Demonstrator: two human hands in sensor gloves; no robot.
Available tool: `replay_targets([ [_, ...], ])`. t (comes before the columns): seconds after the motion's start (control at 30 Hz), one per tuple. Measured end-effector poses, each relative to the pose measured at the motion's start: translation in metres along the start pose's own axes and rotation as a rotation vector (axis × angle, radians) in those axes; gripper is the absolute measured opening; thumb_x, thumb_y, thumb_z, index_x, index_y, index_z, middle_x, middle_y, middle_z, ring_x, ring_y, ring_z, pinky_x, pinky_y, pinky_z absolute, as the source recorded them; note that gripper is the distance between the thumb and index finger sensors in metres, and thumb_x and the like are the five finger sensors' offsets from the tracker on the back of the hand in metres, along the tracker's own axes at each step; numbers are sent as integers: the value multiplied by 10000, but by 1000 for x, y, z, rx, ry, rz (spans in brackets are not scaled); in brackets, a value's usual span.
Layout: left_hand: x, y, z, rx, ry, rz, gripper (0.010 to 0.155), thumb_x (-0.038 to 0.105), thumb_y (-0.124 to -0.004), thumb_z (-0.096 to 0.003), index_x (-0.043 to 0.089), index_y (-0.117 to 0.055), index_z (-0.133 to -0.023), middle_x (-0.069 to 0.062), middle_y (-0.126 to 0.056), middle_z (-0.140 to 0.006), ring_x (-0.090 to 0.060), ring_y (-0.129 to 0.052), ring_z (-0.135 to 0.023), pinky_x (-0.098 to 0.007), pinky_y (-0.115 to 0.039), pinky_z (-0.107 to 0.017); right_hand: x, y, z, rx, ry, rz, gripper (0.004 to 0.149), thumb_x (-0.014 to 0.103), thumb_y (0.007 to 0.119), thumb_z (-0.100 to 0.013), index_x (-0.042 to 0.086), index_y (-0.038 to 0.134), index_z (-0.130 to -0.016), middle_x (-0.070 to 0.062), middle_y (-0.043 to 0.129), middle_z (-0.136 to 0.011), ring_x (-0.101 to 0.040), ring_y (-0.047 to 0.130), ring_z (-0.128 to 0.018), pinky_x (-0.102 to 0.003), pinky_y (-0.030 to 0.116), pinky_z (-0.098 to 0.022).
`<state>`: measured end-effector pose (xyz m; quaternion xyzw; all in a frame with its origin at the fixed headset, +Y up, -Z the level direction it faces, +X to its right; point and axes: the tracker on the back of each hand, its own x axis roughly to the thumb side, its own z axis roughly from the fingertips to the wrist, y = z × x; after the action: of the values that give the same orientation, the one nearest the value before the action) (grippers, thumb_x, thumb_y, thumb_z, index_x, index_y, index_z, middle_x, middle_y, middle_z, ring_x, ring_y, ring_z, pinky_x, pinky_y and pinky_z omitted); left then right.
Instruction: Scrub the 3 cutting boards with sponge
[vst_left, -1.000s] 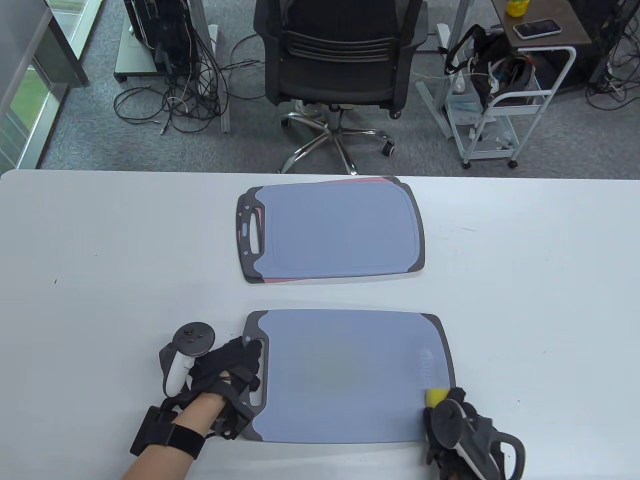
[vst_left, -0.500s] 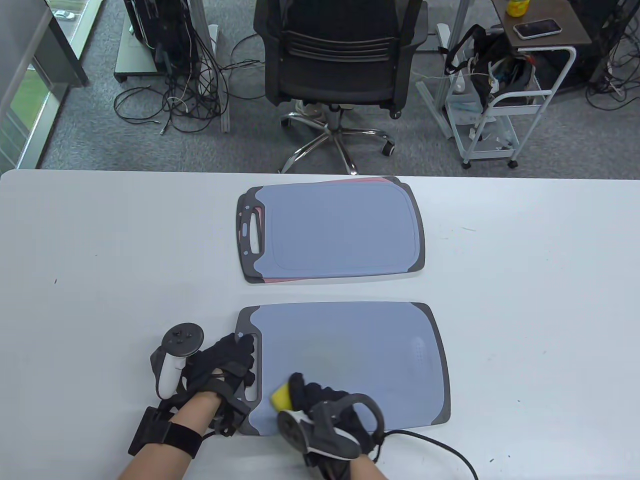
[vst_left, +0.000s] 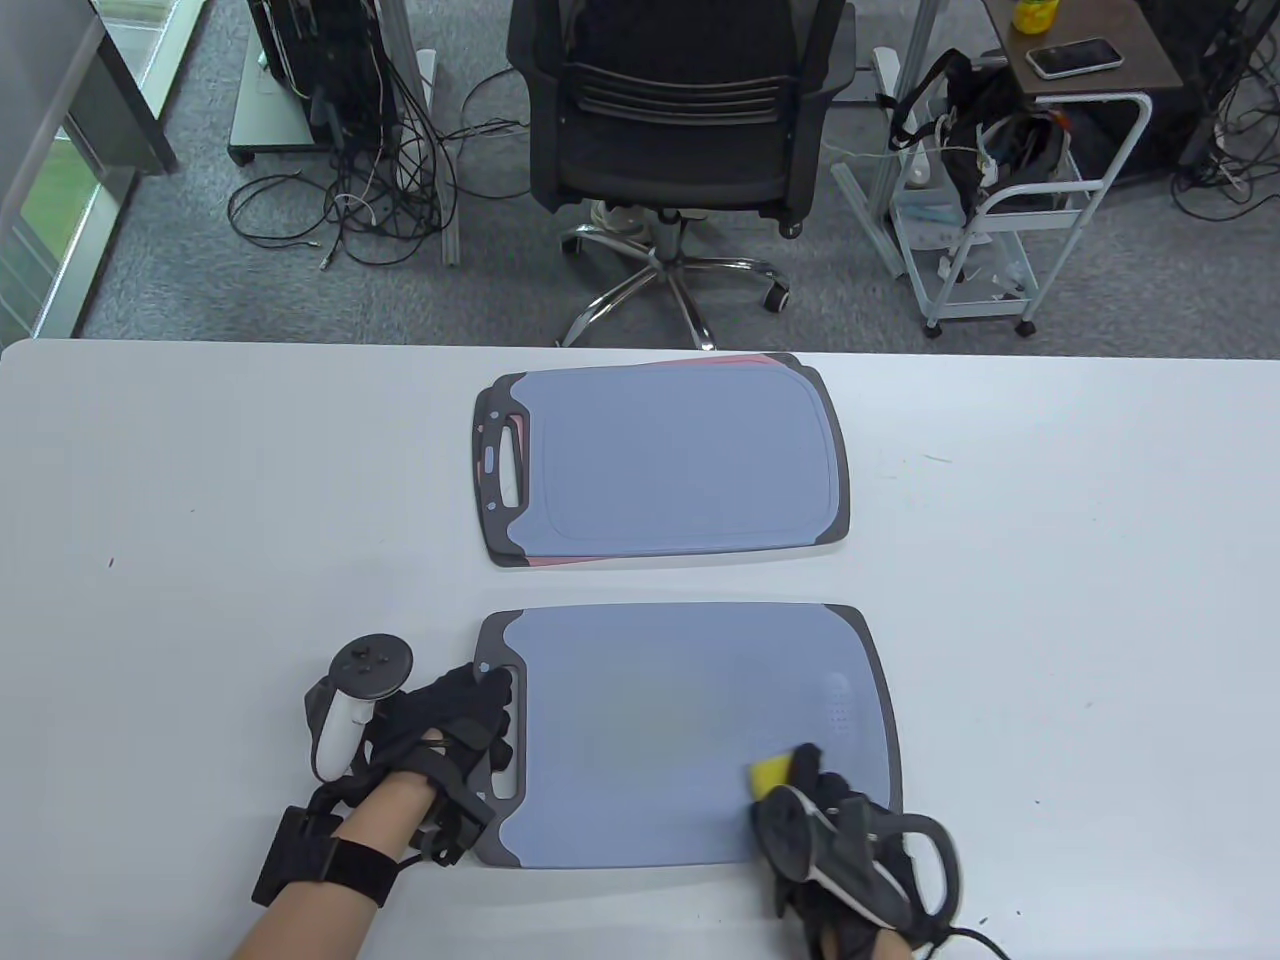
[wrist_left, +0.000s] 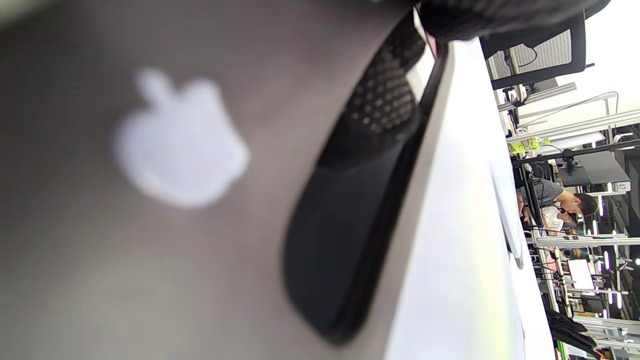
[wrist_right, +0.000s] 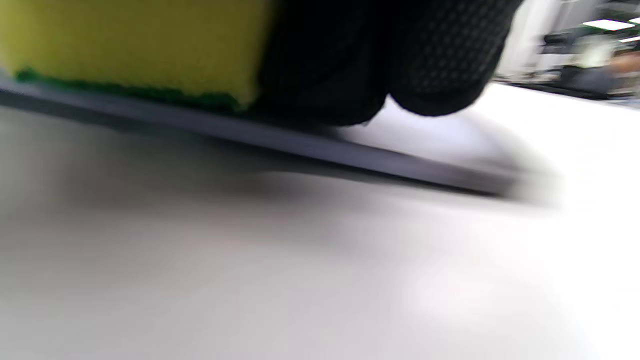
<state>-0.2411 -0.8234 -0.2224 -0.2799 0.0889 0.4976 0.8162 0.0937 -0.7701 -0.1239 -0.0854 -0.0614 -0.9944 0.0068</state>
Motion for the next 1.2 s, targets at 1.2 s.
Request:
replay_targets([
  [1.2, 76, 68, 88, 176, -880, -69, 487, 455, -760, -559, 256, -689, -997, 40, -905, -752, -183, -1046, -543, -423, -939, -430, -194, 9, 50, -140, 423, -198, 745, 584, 746, -474, 169, 607, -1077, -101, 835, -815, -236, 917, -582, -473, 786, -493],
])
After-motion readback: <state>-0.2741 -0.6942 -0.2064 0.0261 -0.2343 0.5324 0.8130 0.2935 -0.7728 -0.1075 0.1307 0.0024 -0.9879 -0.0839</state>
